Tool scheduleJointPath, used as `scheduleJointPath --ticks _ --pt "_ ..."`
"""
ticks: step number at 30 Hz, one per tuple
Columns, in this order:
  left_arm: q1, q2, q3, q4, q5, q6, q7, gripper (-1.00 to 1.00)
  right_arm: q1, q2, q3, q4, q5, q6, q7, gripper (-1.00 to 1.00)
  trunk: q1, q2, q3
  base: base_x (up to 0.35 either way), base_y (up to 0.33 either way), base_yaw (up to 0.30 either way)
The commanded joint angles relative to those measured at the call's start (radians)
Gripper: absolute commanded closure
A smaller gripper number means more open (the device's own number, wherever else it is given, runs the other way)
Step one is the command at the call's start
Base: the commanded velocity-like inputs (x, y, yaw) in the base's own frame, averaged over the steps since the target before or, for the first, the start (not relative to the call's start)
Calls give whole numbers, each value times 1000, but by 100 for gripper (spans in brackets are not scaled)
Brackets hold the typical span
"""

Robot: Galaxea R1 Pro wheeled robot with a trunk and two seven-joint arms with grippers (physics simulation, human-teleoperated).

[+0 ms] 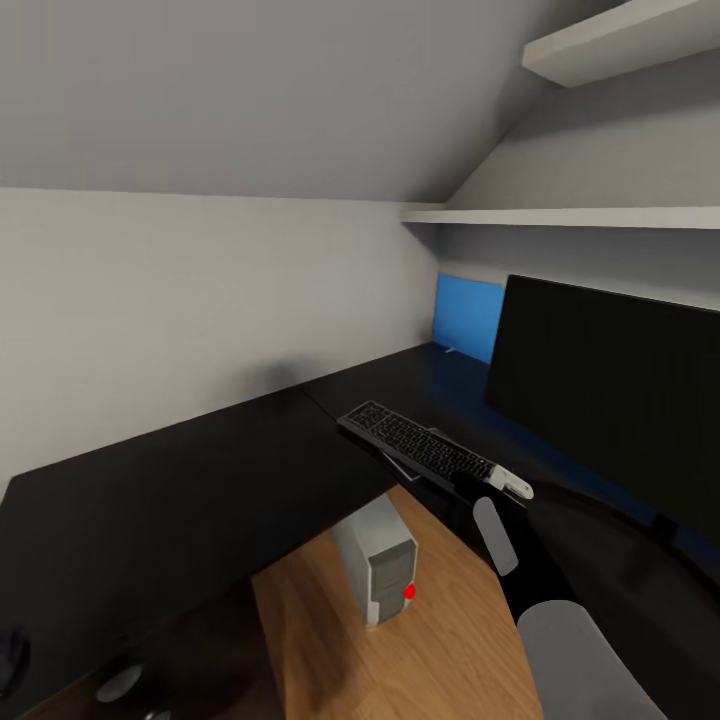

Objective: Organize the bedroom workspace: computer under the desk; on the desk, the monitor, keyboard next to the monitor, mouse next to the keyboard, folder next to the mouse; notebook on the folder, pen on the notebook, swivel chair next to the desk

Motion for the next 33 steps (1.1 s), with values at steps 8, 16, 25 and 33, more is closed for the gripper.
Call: scheduleJointPath --ticks 8,16,25,33 --pt "-1 1 -8 0 11 -6 6 -100 -1 1 -2 -2 -8 3 -5 -100 0 -1 -1 13 48 0" --pt "-1 0 -8 0 11 -4 6 -100 -1 2 -1 -3 -7 2 -5 -100 0 -1 -1 0 2 0" --pt "-1 0 -9 0 11 -4 6 -100 -1 3 5 -8 -6 2 -7 -100 0 -1 -1 0 0 0" --pt "-1 0 -10 0 11 -4 6 -100 0 4 6 -9 -6 2 -8 -100 0 -1 -1 0 0 12"
